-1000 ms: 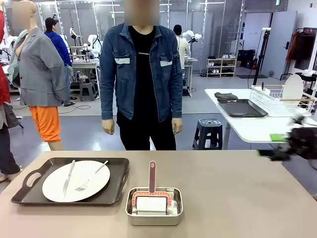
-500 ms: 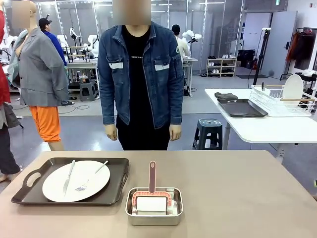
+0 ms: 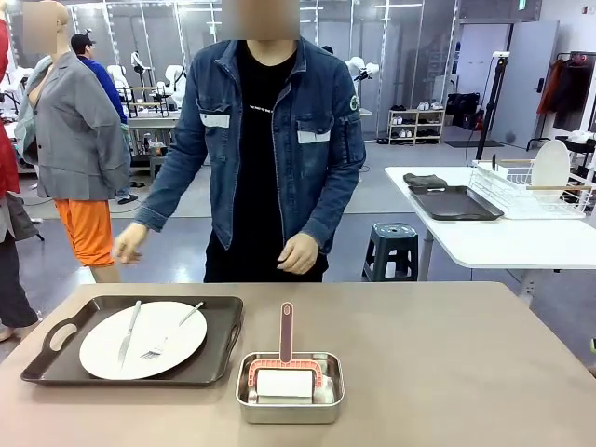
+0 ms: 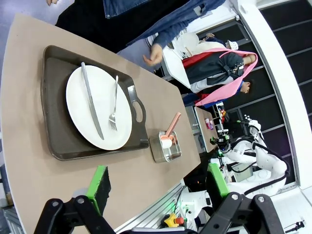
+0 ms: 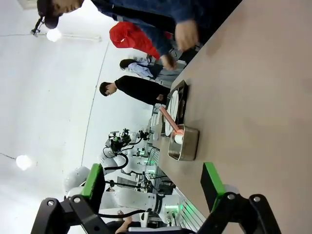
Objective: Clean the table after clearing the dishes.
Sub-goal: When the right (or left) Handle tray is removed, use the right hand (or left hand) to clean the right (or left) side of the table with the Lint Roller.
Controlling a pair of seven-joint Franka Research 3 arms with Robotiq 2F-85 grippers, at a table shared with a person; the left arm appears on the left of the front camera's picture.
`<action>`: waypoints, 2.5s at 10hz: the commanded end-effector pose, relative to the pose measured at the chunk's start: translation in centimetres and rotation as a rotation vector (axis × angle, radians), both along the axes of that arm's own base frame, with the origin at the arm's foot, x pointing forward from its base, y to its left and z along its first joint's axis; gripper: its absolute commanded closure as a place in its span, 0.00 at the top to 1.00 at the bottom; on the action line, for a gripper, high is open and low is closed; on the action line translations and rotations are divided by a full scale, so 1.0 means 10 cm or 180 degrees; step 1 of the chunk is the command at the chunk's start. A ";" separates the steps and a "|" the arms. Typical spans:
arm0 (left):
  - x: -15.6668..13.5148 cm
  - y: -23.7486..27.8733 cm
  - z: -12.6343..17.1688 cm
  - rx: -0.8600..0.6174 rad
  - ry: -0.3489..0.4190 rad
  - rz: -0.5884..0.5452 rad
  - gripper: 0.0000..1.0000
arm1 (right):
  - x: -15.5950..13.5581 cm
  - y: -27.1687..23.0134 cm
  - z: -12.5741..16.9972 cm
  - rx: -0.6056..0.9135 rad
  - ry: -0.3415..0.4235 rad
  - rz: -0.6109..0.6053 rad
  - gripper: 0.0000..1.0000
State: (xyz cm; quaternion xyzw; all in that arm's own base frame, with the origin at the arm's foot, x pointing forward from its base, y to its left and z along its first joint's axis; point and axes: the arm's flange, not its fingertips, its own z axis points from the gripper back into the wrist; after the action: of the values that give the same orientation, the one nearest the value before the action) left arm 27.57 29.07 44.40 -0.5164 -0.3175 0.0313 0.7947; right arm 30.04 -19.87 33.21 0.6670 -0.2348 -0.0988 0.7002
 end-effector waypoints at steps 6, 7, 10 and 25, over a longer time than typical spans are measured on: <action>-0.04 0.02 0.01 -0.0019 -0.0042 -0.0010 1.00 | -0.05 -0.01 -0.01 0.0050 -0.0004 -0.0017 1.00; -0.04 0.02 0.01 -0.0019 -0.0042 -0.0010 1.00 | -0.05 -0.01 -0.01 0.0050 -0.0004 -0.0017 1.00; -0.04 0.02 0.01 -0.0019 -0.0042 -0.0010 1.00 | -0.05 -0.01 -0.01 0.0050 -0.0004 -0.0017 1.00; 1.62 -3.17 1.61 0.3195 -0.0556 -0.1939 1.00 | -0.05 -0.01 -0.01 0.0050 -0.0004 -0.0017 1.00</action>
State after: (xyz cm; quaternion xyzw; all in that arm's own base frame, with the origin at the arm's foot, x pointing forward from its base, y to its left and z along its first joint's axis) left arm 42.70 -2.61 61.71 -0.1823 -0.2135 -0.3847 0.8793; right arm 29.90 -20.09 32.86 0.6697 -0.2332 -0.1038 0.6974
